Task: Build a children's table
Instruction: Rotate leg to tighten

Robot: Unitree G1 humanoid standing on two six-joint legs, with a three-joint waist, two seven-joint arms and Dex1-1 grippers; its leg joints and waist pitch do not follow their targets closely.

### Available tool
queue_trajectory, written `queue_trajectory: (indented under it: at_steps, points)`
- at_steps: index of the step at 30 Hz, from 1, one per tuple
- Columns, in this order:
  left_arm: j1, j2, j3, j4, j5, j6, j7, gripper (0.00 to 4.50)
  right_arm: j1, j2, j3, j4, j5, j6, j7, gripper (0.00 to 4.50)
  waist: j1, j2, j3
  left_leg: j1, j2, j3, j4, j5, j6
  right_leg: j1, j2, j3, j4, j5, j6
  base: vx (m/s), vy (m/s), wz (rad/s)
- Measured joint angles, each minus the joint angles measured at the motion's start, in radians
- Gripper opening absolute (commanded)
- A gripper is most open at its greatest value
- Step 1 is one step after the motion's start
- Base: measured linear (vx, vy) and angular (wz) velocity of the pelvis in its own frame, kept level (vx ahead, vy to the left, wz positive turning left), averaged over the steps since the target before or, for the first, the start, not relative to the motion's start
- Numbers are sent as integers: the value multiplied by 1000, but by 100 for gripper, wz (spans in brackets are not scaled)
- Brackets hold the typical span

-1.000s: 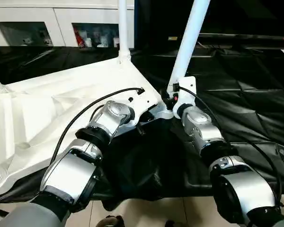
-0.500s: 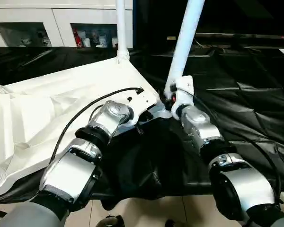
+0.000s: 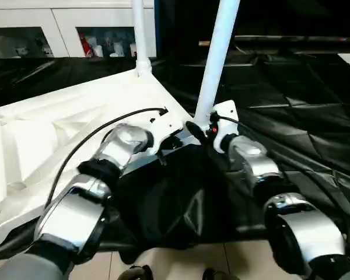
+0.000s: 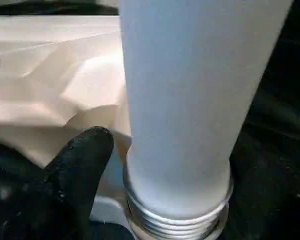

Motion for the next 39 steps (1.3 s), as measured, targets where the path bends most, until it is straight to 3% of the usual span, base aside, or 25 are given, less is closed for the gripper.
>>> queue_trajectory:
  at_steps: [4, 10, 16, 22, 27, 33, 39]
  points:
    - [32, 39, -3, -40, -23, -74, -123, 0, 64, -85, 51, -97, -2, -8, 198, 381, 32, 0, 0, -5, 5, 0, -1, 0, 6, -6, 1, -6, 7, -4, 6, 64, -33, 3]
    - [77, 71, -11, -91, -58, -142, -274, 0, 171, -172, 94, -255, 19, 13, 418, 381, 56, 0, -1, -17, 9, 0, 13, -2, 8, -22, 1, -6, 32, -14, 7, 9, -7, 0]
    - [102, 83, -26, -107, -66, -170, -355, 0, 237, -238, 110, -407, 58, 59, 534, 381, 51, 1, -2, -13, 12, 1, 24, -4, 2, -12, 1, -4, 33, -13, 6, -25, 7, 1]
    - [111, 99, -28, -112, -73, -185, -397, 0, 266, -245, 124, -455, 65, 78, 575, 381, 48, 1, -2, -12, 12, 2, 28, -4, 2, -10, 0, -3, 33, -12, 4, 0, 0, 0]
    - [111, 101, -28, -115, -75, -188, -410, 0, 267, -246, 131, -474, 64, 96, 581, 318, 52, 1, -2, -12, 13, 2, 28, -4, 2, -11, 0, -5, 35, -9, 3, 0, 0, 0]
    - [111, 102, -28, -114, -72, -188, -407, 0, 269, -246, 140, -484, 62, 112, 577, 278, 52, 1, -2, -13, 14, 2, 30, -4, 2, -11, 0, -6, 37, -9, 4, 0, 0, 0]
    - [116, 103, -28, -114, -70, -188, -401, 0, 273, -245, 148, -491, 55, 115, 557, 267, 52, 0, -6, -13, 14, 2, 32, -4, 2, -11, 0, -6, 38, -9, 4, 0, 0, 0]
